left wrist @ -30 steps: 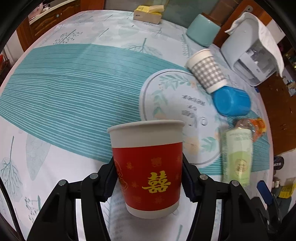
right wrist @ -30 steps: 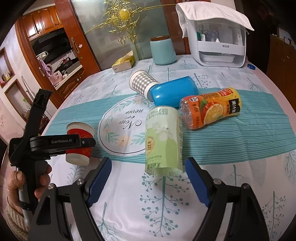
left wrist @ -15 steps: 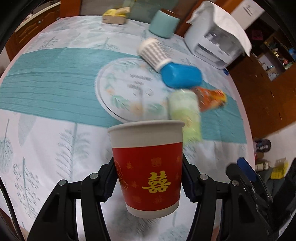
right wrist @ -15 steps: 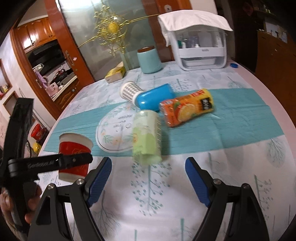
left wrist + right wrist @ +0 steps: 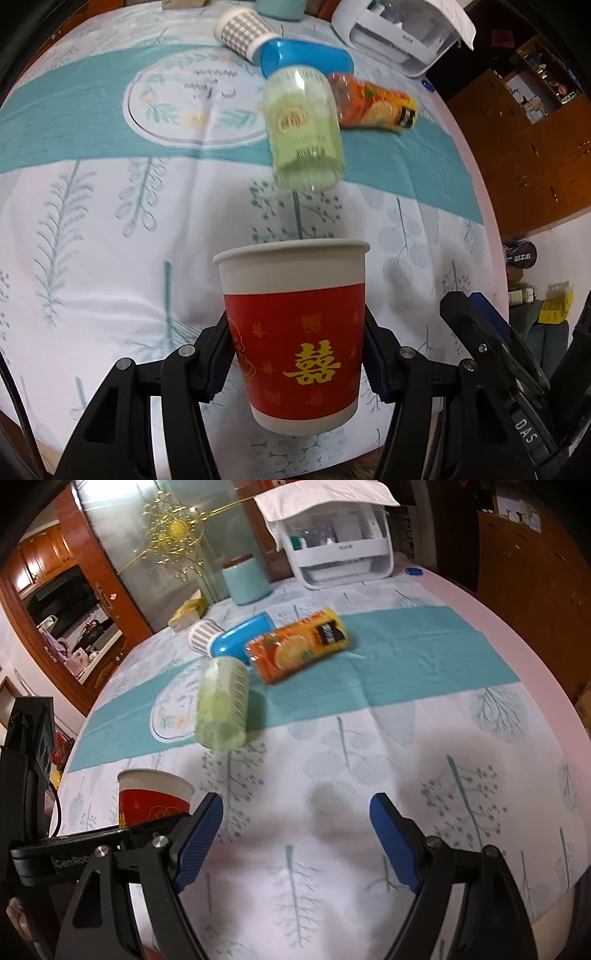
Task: Flip cup upright
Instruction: 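Lift the red cup with the left gripper and turn it toward the right gripper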
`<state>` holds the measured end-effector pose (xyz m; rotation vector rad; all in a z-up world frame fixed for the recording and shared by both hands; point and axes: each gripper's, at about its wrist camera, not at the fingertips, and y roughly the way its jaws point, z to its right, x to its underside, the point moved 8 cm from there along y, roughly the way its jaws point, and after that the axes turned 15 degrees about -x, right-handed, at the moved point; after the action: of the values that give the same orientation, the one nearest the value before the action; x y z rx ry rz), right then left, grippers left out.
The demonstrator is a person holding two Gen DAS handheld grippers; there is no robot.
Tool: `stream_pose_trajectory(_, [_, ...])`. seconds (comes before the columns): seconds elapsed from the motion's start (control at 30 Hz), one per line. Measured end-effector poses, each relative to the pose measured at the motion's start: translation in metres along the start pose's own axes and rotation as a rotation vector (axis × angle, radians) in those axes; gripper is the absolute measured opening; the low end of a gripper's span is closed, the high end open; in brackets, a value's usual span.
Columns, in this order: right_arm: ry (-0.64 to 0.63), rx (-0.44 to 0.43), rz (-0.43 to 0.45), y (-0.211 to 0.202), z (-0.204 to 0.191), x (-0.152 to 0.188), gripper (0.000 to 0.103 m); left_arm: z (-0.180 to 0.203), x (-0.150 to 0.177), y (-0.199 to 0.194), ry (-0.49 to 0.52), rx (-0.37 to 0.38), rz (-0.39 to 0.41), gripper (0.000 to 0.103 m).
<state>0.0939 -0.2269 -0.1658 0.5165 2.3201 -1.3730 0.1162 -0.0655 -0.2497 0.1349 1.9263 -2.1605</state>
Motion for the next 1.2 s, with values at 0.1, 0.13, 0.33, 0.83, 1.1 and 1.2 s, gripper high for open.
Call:
stream_pose_trajectory(0.1, [0.009,0.018,-0.014,-0.001,0.010,0.007,0.082,0.007,0.006,0.012,-0.008,0.000,-0.029,0.059])
stream_pose_trajectory(0.13, [0.013,0.021,-0.019,-0.001,0.012,0.008,0.082,0.008,0.007,0.014,-0.010,-0.001,-0.035,0.059])
stream_pose_trajectory(0.33, [0.031,0.017,-0.035,0.002,0.021,0.017,0.082,0.016,0.009,0.021,-0.046,0.011,-0.034,0.059])
stream_pose_trajectory(0.83, [0.046,0.005,-0.045,0.006,0.024,0.018,0.082,0.007,0.003,0.012,-0.057,-0.022,0.000,0.076])
stream_pose_trajectory(1.1, [0.041,0.003,-0.040,0.003,0.021,0.017,0.082,0.004,0.004,-0.001,-0.046,-0.038,0.029,0.076])
stream_pose_trajectory(1.2, [0.033,0.003,-0.037,0.000,0.018,0.017,0.082,0.003,0.005,-0.009,-0.036,-0.051,0.052,0.076])
